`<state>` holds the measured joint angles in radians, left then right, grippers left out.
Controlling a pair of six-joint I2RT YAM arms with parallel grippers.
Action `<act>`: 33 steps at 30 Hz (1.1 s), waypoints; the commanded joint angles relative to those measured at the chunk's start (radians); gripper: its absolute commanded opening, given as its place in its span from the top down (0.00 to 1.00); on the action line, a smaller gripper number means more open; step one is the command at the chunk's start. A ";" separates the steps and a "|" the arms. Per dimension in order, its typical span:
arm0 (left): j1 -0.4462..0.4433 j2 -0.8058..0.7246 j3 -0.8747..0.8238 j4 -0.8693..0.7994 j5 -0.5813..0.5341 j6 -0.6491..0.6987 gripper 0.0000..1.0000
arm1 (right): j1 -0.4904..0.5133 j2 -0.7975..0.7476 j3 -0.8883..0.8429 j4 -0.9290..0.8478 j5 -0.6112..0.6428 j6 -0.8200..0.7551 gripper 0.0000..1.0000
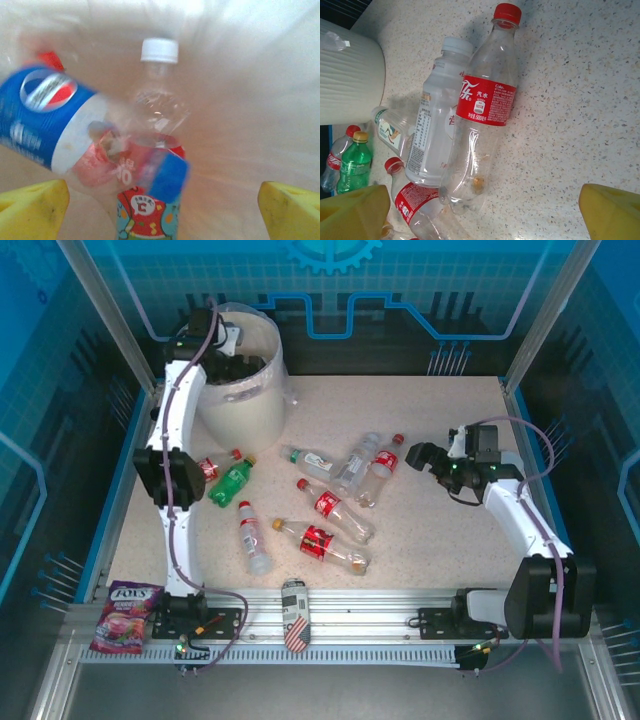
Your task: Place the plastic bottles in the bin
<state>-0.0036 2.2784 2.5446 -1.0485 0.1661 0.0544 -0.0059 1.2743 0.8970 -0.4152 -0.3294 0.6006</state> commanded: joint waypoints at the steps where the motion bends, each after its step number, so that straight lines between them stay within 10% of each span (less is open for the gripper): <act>1: -0.001 -0.110 0.037 0.028 0.023 0.003 0.01 | 0.036 0.026 0.034 0.018 0.082 0.032 0.02; 12: -0.014 -0.307 -0.038 -0.001 -0.050 0.019 0.01 | 0.164 0.167 0.112 0.068 0.238 0.078 0.05; 33: -0.305 -0.944 -1.101 0.364 0.011 -0.296 0.02 | 0.262 0.543 0.308 0.096 0.303 0.093 0.25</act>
<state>-0.2634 1.3514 1.5269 -0.7662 0.1383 -0.1368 0.2379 1.7882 1.1717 -0.3210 -0.0521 0.6811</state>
